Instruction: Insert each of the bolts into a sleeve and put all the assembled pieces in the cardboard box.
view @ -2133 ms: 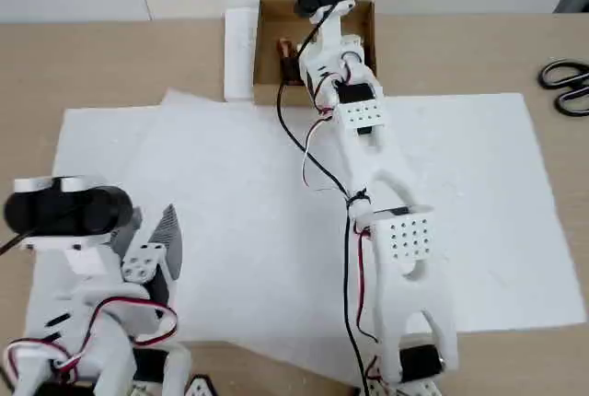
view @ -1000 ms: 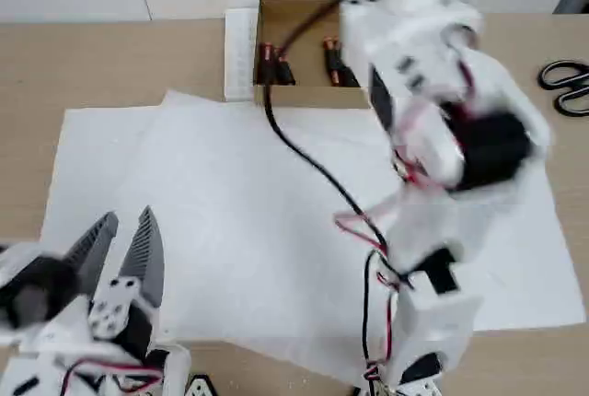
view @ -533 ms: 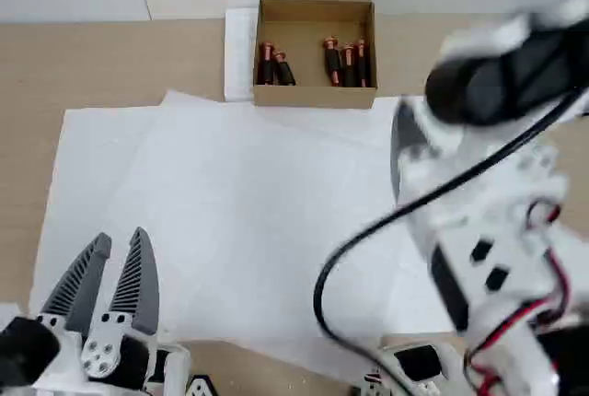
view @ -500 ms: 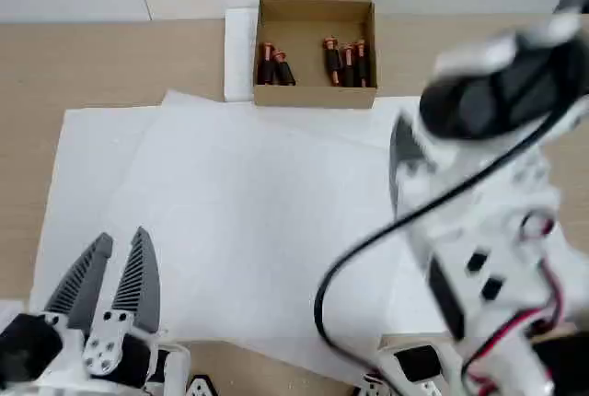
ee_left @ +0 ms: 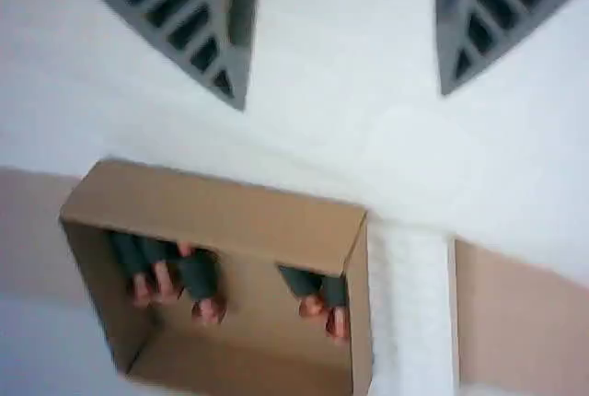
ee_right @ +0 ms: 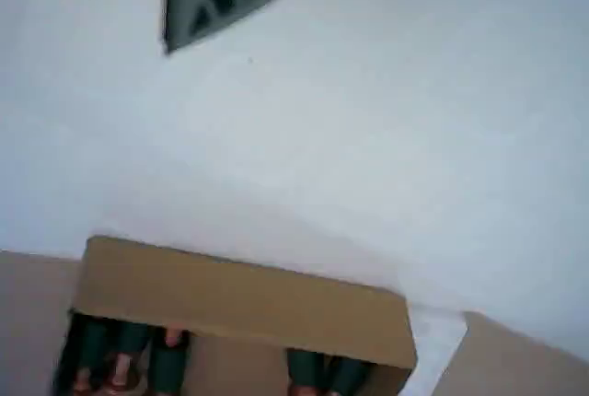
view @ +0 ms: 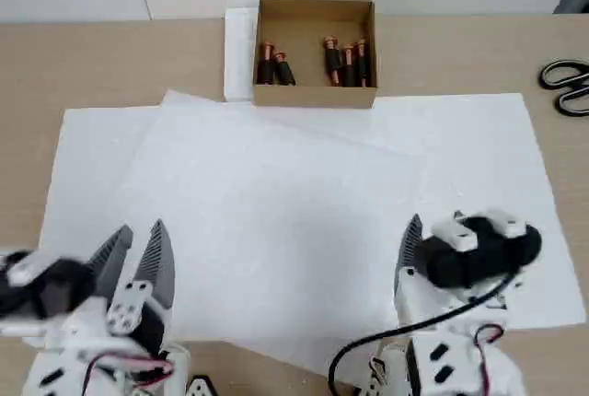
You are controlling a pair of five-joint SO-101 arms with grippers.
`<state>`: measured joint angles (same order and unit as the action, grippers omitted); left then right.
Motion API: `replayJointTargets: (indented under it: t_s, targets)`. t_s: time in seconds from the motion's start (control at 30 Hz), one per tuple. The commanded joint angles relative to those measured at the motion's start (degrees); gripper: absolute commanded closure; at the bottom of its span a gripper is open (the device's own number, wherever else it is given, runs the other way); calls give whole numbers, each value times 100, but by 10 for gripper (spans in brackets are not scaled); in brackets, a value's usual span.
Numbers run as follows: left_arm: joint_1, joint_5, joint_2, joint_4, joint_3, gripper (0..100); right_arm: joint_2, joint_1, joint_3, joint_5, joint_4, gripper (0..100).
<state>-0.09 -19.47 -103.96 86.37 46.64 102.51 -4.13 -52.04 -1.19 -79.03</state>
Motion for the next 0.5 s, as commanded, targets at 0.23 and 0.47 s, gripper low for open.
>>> replayJointTargets:
  t_s: [0.23,0.47]
  targets:
    - [-18,-35,-44,-404,1534,870,154,295,-1582,-35,171,831]
    - [-26,-35,-35,-1670,3134,870,136,277,-2505,-35,963,831]
